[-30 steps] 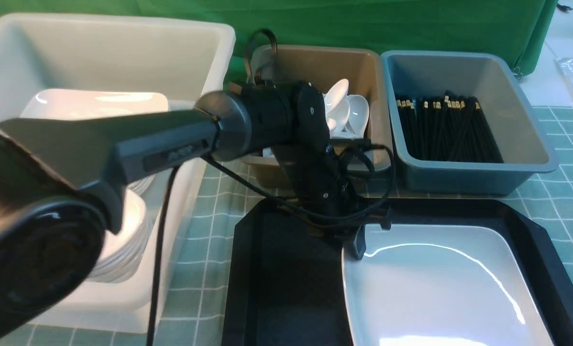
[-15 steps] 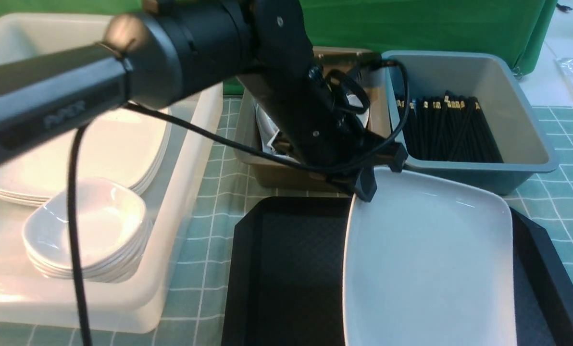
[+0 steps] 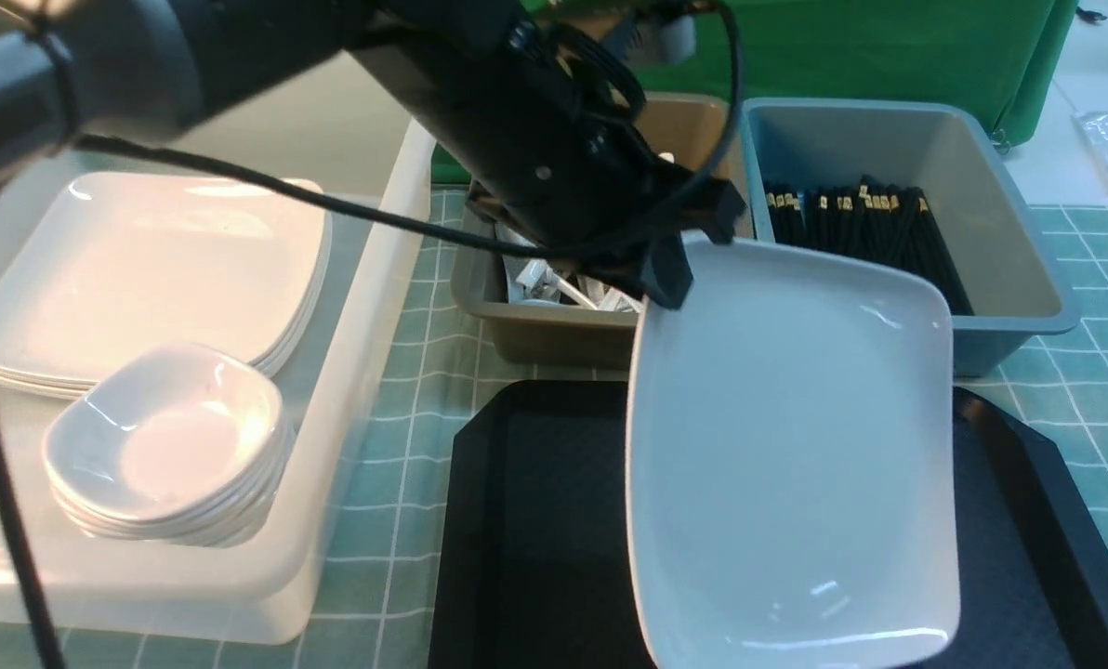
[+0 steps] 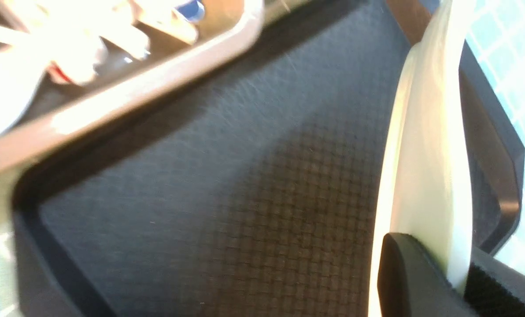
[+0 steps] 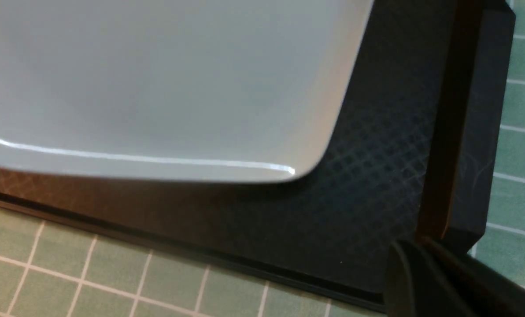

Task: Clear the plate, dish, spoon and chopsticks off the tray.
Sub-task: Use the left arm to put the plate into the large storage box on the left

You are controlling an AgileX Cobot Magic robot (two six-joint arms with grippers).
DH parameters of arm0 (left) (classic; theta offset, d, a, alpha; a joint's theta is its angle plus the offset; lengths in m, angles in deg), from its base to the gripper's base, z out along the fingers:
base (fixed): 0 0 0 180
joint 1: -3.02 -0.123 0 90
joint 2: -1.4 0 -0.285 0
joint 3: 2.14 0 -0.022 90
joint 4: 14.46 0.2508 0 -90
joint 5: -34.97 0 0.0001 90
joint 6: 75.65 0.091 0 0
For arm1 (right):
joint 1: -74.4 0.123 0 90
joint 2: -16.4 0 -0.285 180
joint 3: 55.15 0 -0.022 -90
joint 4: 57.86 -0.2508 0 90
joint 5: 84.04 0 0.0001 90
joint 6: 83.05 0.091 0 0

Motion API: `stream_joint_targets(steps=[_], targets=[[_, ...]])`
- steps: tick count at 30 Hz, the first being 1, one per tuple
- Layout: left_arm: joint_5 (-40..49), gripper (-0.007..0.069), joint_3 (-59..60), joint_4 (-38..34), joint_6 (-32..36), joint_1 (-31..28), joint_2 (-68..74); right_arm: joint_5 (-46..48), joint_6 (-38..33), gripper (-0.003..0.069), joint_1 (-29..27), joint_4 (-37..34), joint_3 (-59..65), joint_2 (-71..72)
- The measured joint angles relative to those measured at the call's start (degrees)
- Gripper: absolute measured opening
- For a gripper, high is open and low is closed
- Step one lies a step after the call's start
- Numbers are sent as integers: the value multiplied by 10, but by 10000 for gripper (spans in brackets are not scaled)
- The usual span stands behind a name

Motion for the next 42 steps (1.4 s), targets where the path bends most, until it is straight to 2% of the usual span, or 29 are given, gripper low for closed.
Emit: stream_joint_targets(steps=[9, 16, 21, 30, 34, 38, 42], targets=[[6, 27, 0, -13, -8, -48, -44, 0, -1, 53, 0, 0, 0, 0], [12, 27, 0, -45, -5, -142, -82, 0, -1, 53, 0, 0, 0, 0], [24, 27, 1, -76, 13, -243, -116, -1, -1, 58, 0, 0, 0, 0], [40, 27, 1, -192, 80, -489, -148, -1, -1, 67, 0, 0, 0, 0], [40, 27, 2, -223, 98, -577, -148, -1, -1, 69, 0, 0, 0, 0], [32, 28, 2, -216, 106, -647, -147, -3, -1, 69, 0, 0, 0, 0], [18, 28, 5, -201, 108, -674, -137, -3, -1, 69, 0, 0, 0, 0]])
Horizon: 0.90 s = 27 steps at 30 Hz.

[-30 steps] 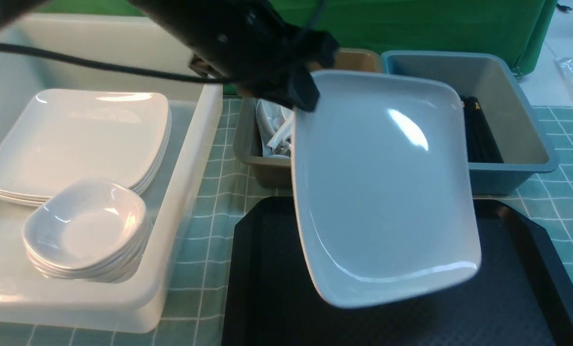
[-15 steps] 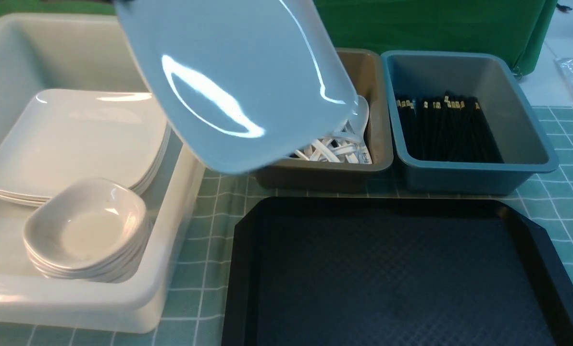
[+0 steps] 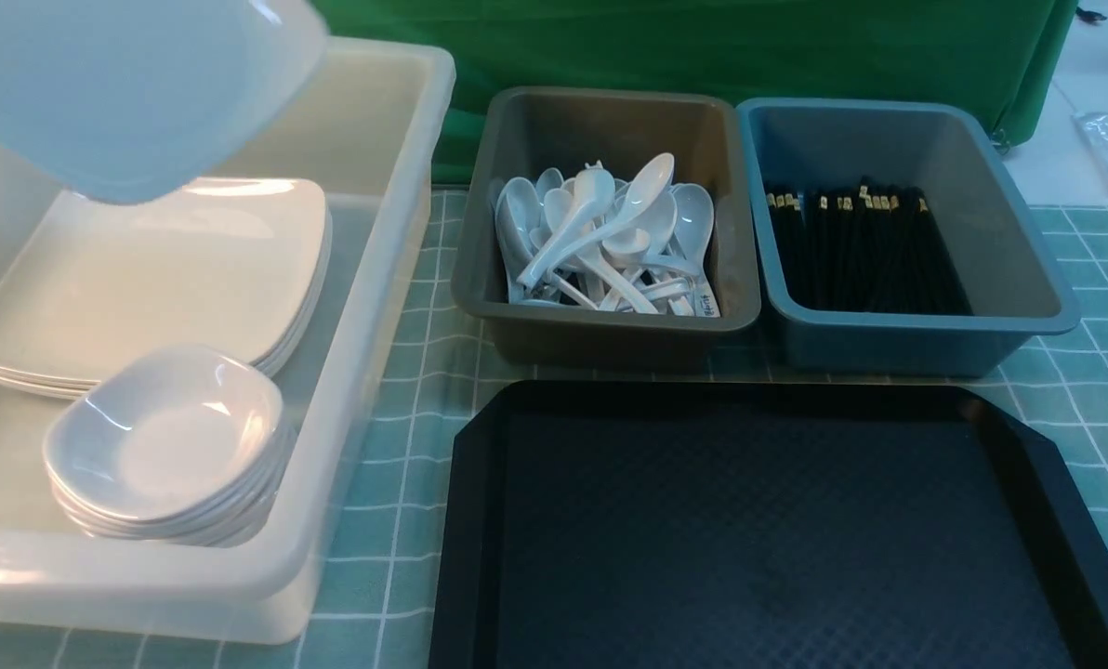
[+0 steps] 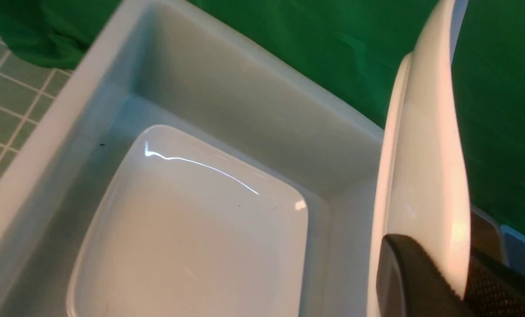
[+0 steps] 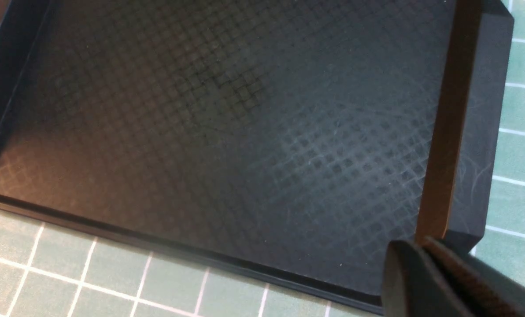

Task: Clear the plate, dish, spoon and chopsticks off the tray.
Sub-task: Use the left arm to put the plate into the large storage box on the left

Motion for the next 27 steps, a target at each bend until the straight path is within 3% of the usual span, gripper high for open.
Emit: stream_joint_targets(steps=[8, 16, 27], targets=[[-20, 28, 17, 1, -1, -3, 72, 0, 0, 69, 0, 0, 0, 0], [-96, 29, 94, -7, -3, -3, 117, -2, 0, 69, 0, 0, 0, 0], [-129, 31, 137, -77, 41, -3, 159, -15, 0, 69, 0, 0, 0, 0]])
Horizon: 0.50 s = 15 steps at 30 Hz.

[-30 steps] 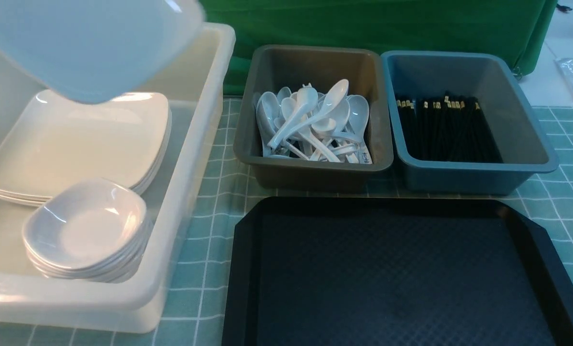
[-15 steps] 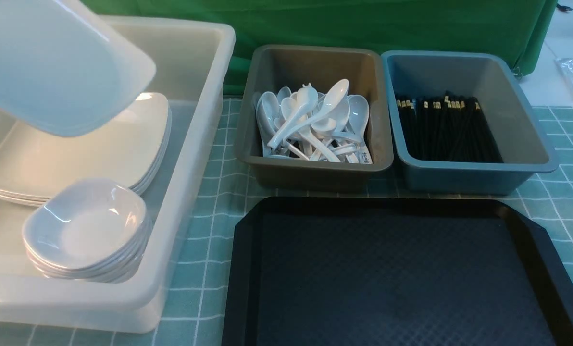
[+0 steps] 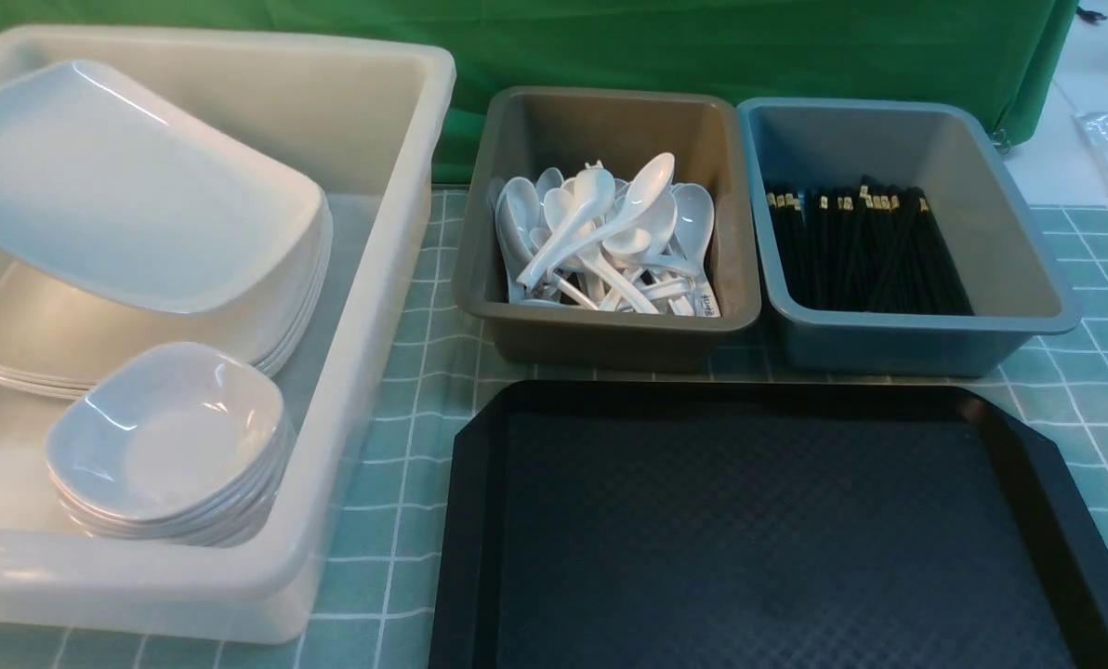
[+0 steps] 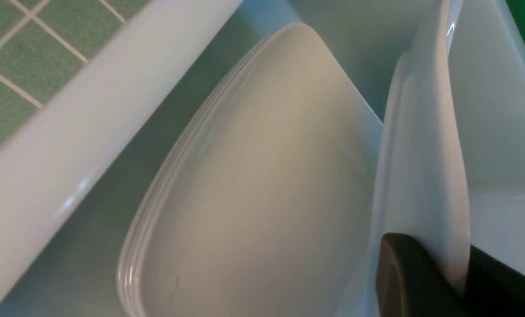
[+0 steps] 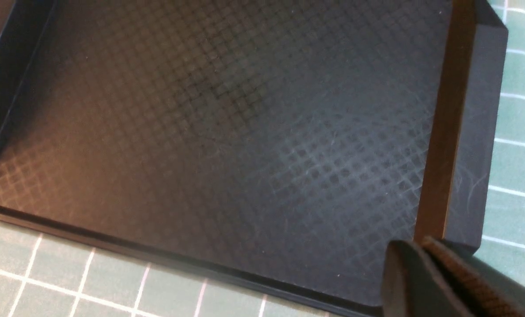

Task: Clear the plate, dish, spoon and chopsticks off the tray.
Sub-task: Use the left arm to put the plate into the large storage box on the left

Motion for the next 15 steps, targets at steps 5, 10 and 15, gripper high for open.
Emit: stream_joint_targets(steps=[5, 10, 15], targets=[[-9, 31, 0, 4, 10, 0, 21, -11, 0, 69, 0, 0, 0, 0], [-10, 26, 0, 24, 10, 1, 33, -11, 0, 69, 0, 0, 0, 0], [-20, 22, 0, 113, -12, 23, 36, -11, 0, 71, 0, 0, 0, 0]])
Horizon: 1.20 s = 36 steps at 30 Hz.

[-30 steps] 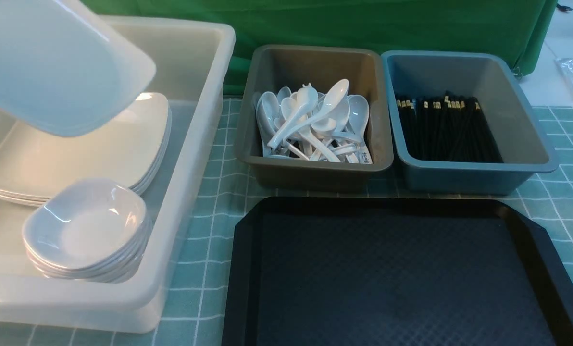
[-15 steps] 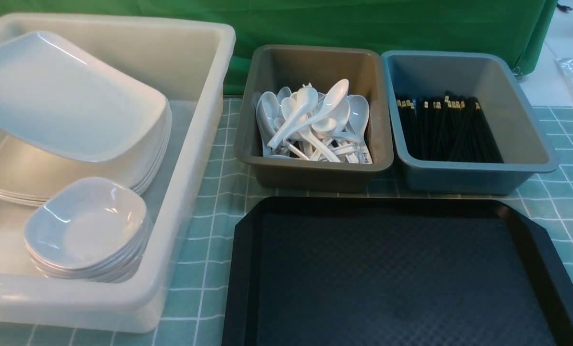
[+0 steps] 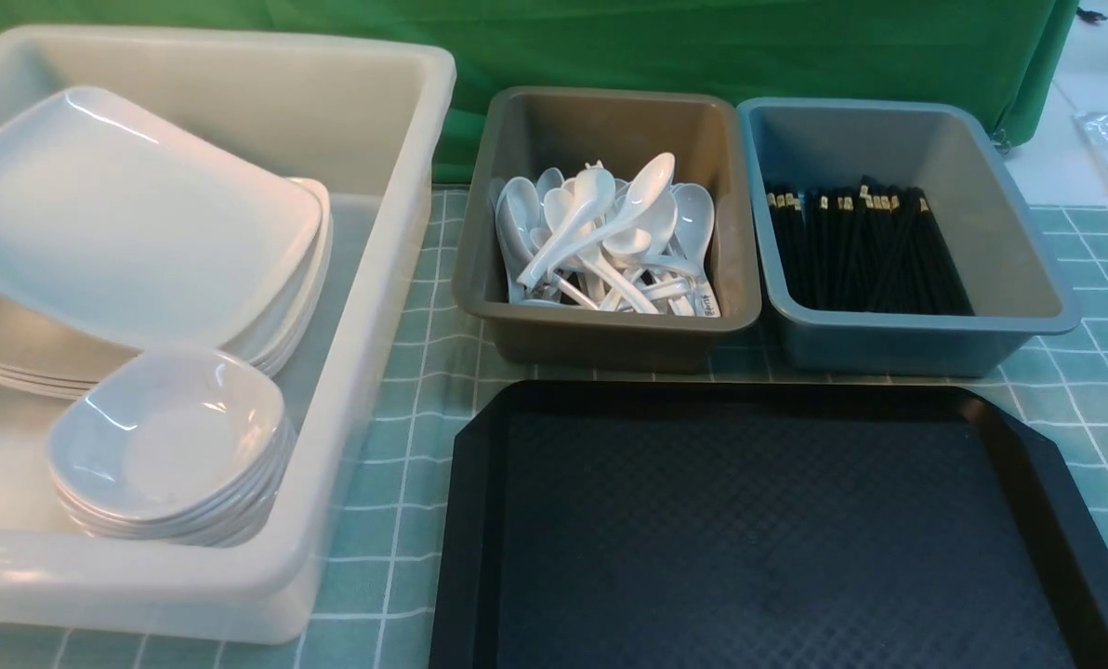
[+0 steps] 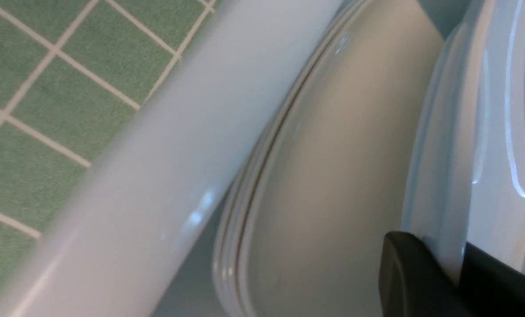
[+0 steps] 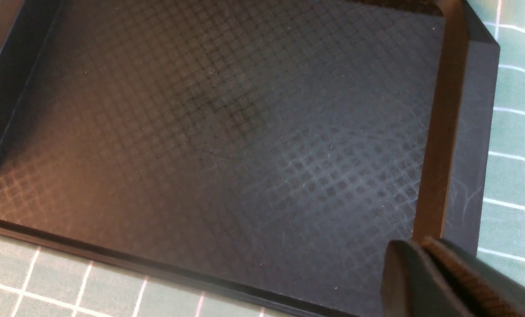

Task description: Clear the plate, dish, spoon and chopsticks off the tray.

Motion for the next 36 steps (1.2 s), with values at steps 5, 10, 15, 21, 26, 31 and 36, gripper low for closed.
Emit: stream_joint_targets(steps=[5, 10, 15, 21, 26, 31, 36], targets=[[-18, 34, 0, 69, -63, 32, 0, 0, 0, 74, 0, 0, 0, 0], [-16, 51, 0, 115, -109, 53, -1, 0, 0, 84, 0, 0, 0, 0], [8, 116, 0, 170, -142, 60, -1, 0, 1, 87, 0, -1, 0, 0], [17, 244, 0, 213, -150, 60, 2, 0, 2, 90, 0, -2, 0, 0], [18, 313, 0, 215, -150, 60, 2, 0, 2, 90, 0, -2, 0, 0], [30, 313, 0, 217, -151, 61, -5, 0, 3, 90, 0, -2, 0, 0], [36, 218, 0, 220, -128, 89, -41, -4, 2, 90, 0, -2, -13, 0]])
